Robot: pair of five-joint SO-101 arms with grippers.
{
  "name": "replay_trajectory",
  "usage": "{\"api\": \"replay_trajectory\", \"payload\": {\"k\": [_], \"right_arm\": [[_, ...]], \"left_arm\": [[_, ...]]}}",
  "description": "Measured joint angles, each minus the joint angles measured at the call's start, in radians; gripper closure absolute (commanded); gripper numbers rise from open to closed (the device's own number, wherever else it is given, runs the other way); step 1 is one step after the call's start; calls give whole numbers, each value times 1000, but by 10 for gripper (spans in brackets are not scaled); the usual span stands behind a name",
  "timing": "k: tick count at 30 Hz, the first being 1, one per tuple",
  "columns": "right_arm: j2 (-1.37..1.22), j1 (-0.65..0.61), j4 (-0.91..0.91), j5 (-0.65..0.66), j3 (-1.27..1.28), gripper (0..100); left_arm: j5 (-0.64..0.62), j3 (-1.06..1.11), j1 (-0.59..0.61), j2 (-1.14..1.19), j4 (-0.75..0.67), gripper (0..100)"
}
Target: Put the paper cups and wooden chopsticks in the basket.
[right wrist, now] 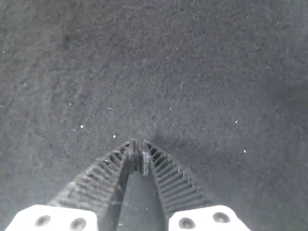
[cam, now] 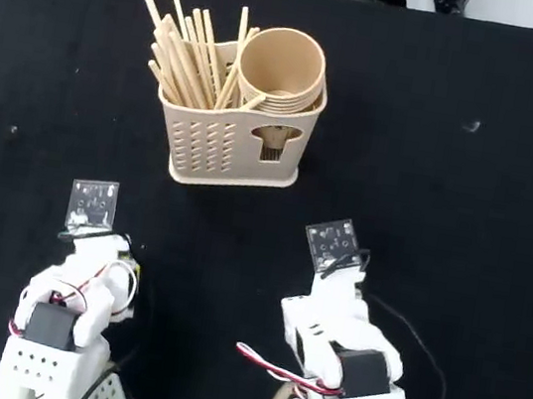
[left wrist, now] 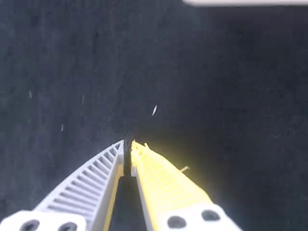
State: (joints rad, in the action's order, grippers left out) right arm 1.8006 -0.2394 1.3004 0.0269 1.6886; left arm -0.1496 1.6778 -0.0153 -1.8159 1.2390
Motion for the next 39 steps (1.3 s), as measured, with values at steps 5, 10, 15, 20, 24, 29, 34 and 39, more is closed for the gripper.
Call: {"api": "replay_trajectory", "payload": {"k": [5,10,15,20,24,29,34,39], "right_arm": [[0,0,0,0,0,983],[0,0,0,0,0,983],[0,0,0,0,0,983],[0,0,0,0,0,983],[0,0,0,0,0,983],[0,0,0,0,0,983],[0,0,0,0,0,983],[0,0,0,0,0,983]], "left_arm": [[0,0,2,0,26,970],[0,0,2,0,29,970],[0,0,2,0,29,970],[0,0,2,0,29,970],[0,0,2,0,29,970],[0,0,2,0,29,970],[0,0,2,0,29,970],[0,0,2,0,29,970]]}}
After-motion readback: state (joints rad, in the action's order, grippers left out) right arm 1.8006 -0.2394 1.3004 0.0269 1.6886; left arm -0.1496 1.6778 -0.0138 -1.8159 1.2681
